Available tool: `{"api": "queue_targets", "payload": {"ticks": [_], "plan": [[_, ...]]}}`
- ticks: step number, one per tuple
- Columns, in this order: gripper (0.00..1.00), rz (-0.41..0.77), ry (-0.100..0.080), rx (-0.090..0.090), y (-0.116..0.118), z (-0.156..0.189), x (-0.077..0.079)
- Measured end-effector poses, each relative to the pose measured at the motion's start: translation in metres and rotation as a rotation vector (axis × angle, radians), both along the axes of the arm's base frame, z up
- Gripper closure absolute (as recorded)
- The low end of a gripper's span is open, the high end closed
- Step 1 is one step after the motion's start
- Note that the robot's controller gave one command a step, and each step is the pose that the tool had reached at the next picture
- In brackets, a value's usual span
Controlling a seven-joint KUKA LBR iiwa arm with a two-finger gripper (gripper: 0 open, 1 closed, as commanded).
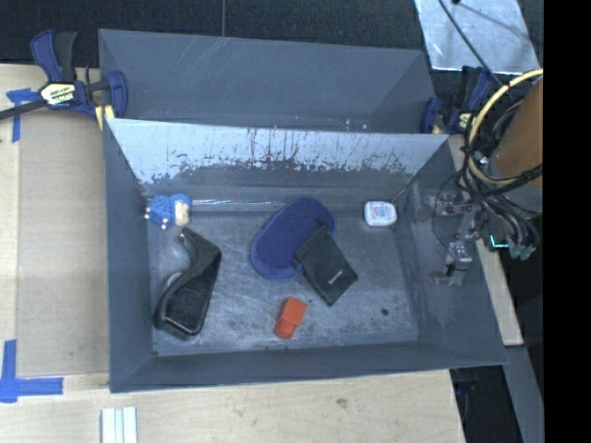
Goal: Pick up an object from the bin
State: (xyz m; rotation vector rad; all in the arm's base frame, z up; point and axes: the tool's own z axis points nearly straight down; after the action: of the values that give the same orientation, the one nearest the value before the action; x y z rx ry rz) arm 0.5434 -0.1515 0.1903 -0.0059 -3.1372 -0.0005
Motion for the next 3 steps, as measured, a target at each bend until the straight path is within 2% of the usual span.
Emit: {"api": "queue_targets", "payload": {"ticks": [1,2,3], "plan": [[0.00,0.005,-0.001,0.003,0.086,-0.125,0.022],[0.00,-0.115,-0.005,0.002,0.139,-0.089,0.010],[0.00,-0.250,-0.001,-0.001,0.145,-0.085,0.000]]}}
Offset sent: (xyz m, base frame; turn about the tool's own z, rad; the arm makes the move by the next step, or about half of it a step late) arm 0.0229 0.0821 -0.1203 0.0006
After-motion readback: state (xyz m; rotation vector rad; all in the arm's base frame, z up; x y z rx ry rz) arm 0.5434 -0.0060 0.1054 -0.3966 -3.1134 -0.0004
